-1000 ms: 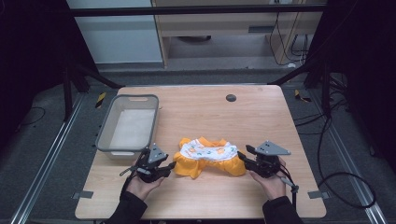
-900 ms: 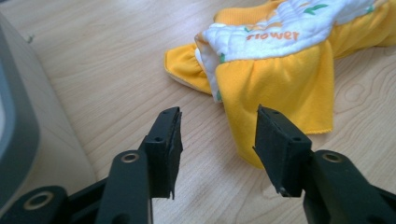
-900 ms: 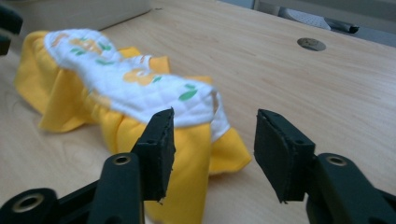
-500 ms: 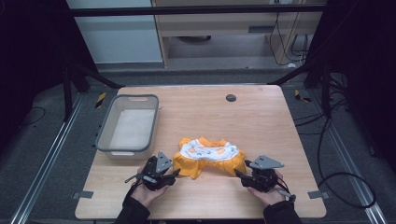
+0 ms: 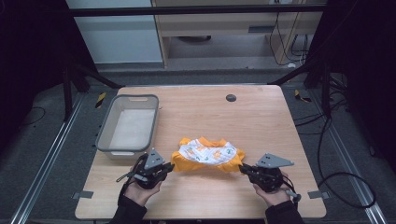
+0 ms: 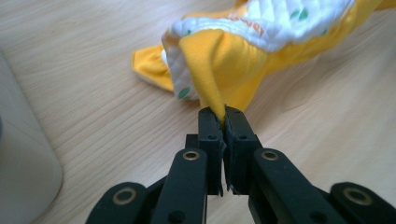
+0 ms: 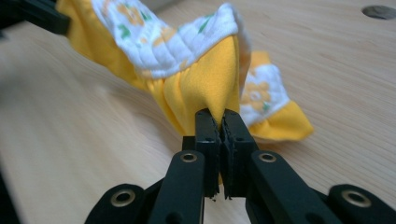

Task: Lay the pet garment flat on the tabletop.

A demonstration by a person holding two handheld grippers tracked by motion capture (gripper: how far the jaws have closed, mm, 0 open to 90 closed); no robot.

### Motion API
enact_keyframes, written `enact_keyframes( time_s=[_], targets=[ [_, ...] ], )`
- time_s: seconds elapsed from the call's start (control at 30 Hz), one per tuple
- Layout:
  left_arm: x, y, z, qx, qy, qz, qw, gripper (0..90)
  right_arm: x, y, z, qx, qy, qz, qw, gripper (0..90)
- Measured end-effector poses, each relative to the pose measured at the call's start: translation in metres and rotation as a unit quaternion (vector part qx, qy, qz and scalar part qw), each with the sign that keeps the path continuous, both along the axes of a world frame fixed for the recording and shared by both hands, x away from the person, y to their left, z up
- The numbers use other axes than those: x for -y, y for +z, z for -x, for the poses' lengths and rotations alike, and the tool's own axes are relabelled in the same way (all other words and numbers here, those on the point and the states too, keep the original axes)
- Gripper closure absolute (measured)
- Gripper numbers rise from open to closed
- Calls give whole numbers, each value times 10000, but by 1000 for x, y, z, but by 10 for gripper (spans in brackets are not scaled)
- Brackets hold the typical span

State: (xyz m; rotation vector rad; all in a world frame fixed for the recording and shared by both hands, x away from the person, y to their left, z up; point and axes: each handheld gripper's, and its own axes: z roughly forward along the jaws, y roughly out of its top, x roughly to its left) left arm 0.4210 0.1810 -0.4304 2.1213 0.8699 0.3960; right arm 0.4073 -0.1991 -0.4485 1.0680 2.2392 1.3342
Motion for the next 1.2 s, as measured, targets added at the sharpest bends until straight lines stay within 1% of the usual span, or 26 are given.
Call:
enact_keyframes(
  time_s=[0.03, 0.07, 0.1, 0.13, 0.2, 0.23, 0.27, 0.3, 0.33, 0.37, 0.4, 0.43, 0.47, 0.5, 0.53, 0.6, 0.7, 0.77, 0.83, 0.87, 0.9, 0.93, 0.97, 1.07, 1.13, 1.2],
  targets=[
    [0, 0, 0, 0, 0, 0, 10000, 862, 0, 0, 0, 0, 0, 0, 10000, 867],
    [-4, 9, 4, 25, -60, 160, 9999, 862, 4, 10, 5, -44, 130, -281, 9995, 863],
    [-4, 9, 4, 25, -60, 160, 9999, 862, 4, 10, 5, -44, 130, -281, 9995, 863],
    [-6, 12, 6, -18, -86, 210, 9997, 861, 7, 16, 10, -57, 264, -441, 9987, 861],
    [-9, 15, 8, -95, -110, 310, 9994, 860, 9, 18, 13, -88, 300, -516, 9982, 858],
    [-10, 14, 8, -166, -122, 257, 9995, 859, 10, 18, 14, -173, 329, -574, 9977, 849],
    [-8, 6, 5, -400, -89, -25, 9992, 851, 12, 13, 14, -284, 255, -487, 9981, 806],
    [-8, 6, 5, -400, -89, -25, 9992, 835, 12, 13, 14, -284, 255, -487, 9981, 806],
    [-6, -7, 2, -579, -18, -323, 9978, 814, 12, 3, 12, -386, 92, -253, 9989, 756],
    [-6, -7, 2, -579, -18, -323, 9978, 779, 12, 3, 12, -386, 92, -253, 9989, 756],
    [-5, -12, 1, -594, 9, -363, 9976, 779, 12, -2, 10, -411, 3, -109, 9991, 739],
    [-5, -16, -1, -637, 37, -377, 9972, 728, 11, -6, 9, -479, -46, -17, 9988, 719],
    [-6, -17, -2, -516, 61, -312, 9982, 631, 11, -9, 7, -340, -112, 136, 9993, 685],
    [-6, -17, -2, -516, 61, -312, 9982, 583, 11, -9, 7, -340, -112, 136, 9993, 685],
    [-6, -15, -2, -405, 70, -245, 9989, 583, 11, -8, 7, -274, -130, 155, 9994, 672],
    [-7, -8, 0, -158, 108, -102, 9998, 547, 9, -4, 8, -2, -178, 124, 9998, 670],
    [-4, 1, 0, 143, 94, 69, 9998, 566, 6, -3, 6, 110, -206, 101, 9997, 696],
    [9, 4, -6, 365, 14, 48, 9993, 622, -1, -4, -1, 161, -205, 68, 9996, 739],
    [14, 3, -8, 370, -29, 14, 9993, 666, -5, -5, -4, 169, -205, 80, 9996, 754],
    [27, -3, -13, 401, -153, -68, 9991, 682, -11, -8, -12, 131, -226, 71, 9996, 782],
    [27, -3, -13, 401, -153, -68, 9991, 696, -11, -8, -12, 131, -226, 71, 9996, 782],
    [33, -7, -17, 381, -218, -110, 9990, 714, -19, -14, -18, 25, -182, 136, 9997, 796],
    [39, -12, -20, 331, -259, -167, 9990, 714, -19, -14, -18, 25, -182, 136, 9997, 796],
    [53, -29, -30, 191, -286, -530, 9980, 739, -29, -25, -24, -156, -119, 415, 9989, 802],
    [55, -41, -33, -63, -274, -723, 9970, 748, -33, -32, -25, -278, -89, 585, 9979, 805],
    [53, -46, -30, -212, -340, -796, 9960, 772, -34, -38, -25, -420, -8, 705, 9966, 807]
  ],
)
